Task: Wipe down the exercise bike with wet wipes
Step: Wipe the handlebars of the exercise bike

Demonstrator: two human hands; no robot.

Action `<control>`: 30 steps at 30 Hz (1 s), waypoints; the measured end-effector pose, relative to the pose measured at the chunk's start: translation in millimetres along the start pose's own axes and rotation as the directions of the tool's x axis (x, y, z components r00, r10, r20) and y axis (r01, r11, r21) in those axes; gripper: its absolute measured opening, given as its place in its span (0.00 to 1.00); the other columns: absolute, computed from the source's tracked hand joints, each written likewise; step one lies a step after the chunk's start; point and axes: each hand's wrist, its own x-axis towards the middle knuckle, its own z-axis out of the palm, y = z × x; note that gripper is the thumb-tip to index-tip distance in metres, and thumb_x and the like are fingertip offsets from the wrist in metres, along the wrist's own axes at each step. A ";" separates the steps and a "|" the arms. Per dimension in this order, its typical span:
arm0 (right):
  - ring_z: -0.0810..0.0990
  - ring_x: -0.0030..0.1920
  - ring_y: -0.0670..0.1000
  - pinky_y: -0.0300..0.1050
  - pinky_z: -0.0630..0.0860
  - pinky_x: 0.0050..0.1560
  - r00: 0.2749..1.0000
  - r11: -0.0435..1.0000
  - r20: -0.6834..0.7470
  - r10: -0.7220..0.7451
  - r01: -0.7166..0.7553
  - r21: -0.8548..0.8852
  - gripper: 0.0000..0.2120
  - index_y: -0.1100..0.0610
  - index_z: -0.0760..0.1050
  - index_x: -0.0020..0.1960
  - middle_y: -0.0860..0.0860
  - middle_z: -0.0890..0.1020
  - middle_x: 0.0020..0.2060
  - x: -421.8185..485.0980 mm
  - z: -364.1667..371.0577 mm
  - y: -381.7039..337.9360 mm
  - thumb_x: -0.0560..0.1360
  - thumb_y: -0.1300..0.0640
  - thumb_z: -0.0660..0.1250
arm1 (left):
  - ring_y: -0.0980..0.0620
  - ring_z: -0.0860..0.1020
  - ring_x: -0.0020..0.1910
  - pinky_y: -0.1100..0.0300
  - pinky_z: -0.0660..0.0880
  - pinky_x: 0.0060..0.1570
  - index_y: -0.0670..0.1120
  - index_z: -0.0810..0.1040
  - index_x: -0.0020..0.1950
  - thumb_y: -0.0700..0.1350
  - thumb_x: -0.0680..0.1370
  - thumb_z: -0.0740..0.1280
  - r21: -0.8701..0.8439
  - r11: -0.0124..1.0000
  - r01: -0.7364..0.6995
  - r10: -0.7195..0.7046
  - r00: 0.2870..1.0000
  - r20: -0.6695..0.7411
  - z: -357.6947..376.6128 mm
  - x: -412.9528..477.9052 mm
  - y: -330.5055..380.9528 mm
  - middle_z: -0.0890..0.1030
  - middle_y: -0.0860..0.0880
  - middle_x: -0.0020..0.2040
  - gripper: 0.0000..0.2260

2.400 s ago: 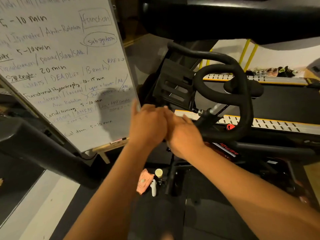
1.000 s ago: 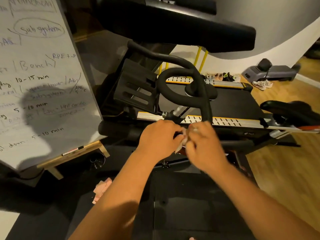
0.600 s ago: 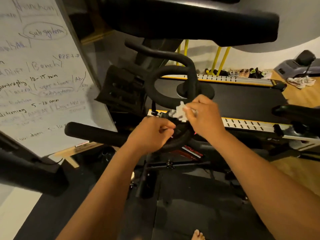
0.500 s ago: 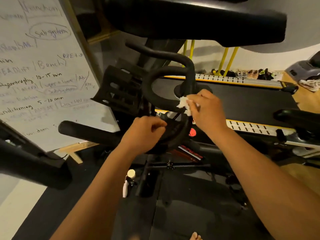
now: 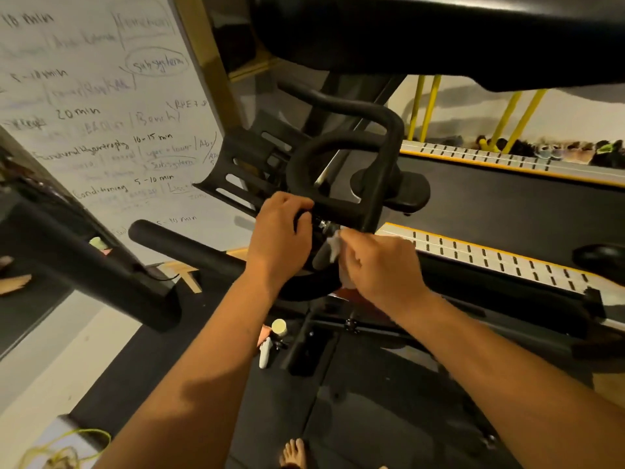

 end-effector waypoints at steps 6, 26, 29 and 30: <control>0.80 0.41 0.65 0.50 0.70 0.36 0.965 0.916 0.145 0.220 -0.153 -0.370 0.11 0.61 0.76 0.53 0.61 0.82 0.40 88.7 -10.3 56.1 0.77 0.54 0.65 | 0.51 0.65 0.73 0.64 0.58 0.68 0.45 0.78 0.66 0.43 0.82 0.63 0.055 0.998 0.011 -0.013 0.999 0.035 5.1 21.4 -0.4 0.73 0.49 0.70 0.13; 0.78 0.48 0.62 0.50 0.70 0.42 0.823 0.736 0.020 0.567 -0.496 -0.460 0.10 0.58 0.76 0.56 0.59 0.81 0.47 108.7 -3.4 104.7 0.81 0.55 0.59 | 0.51 0.78 0.44 0.57 0.66 0.61 0.51 0.81 0.55 0.53 0.81 0.61 0.103 0.988 -0.114 0.093 0.977 0.194 34.2 65.9 20.1 0.83 0.52 0.42 0.11; 0.78 0.49 0.61 0.48 0.70 0.42 0.761 0.696 0.054 0.647 -0.560 -0.450 0.10 0.54 0.77 0.56 0.58 0.81 0.48 108.1 -4.7 114.2 0.81 0.56 0.59 | 0.48 0.79 0.51 0.54 0.69 0.57 0.51 0.77 0.63 0.53 0.82 0.59 0.159 0.982 -0.103 0.060 0.966 0.253 31.6 74.4 24.8 0.83 0.49 0.50 0.13; 0.78 0.46 0.60 0.47 0.70 0.41 0.771 0.714 0.079 0.632 -0.540 -0.445 0.10 0.54 0.78 0.56 0.57 0.81 0.45 102.2 -4.4 110.4 0.81 0.56 0.59 | 0.48 0.79 0.50 0.54 0.70 0.54 0.51 0.75 0.64 0.53 0.83 0.58 0.181 0.979 -0.096 0.045 0.961 0.271 33.4 78.9 26.6 0.82 0.49 0.51 0.14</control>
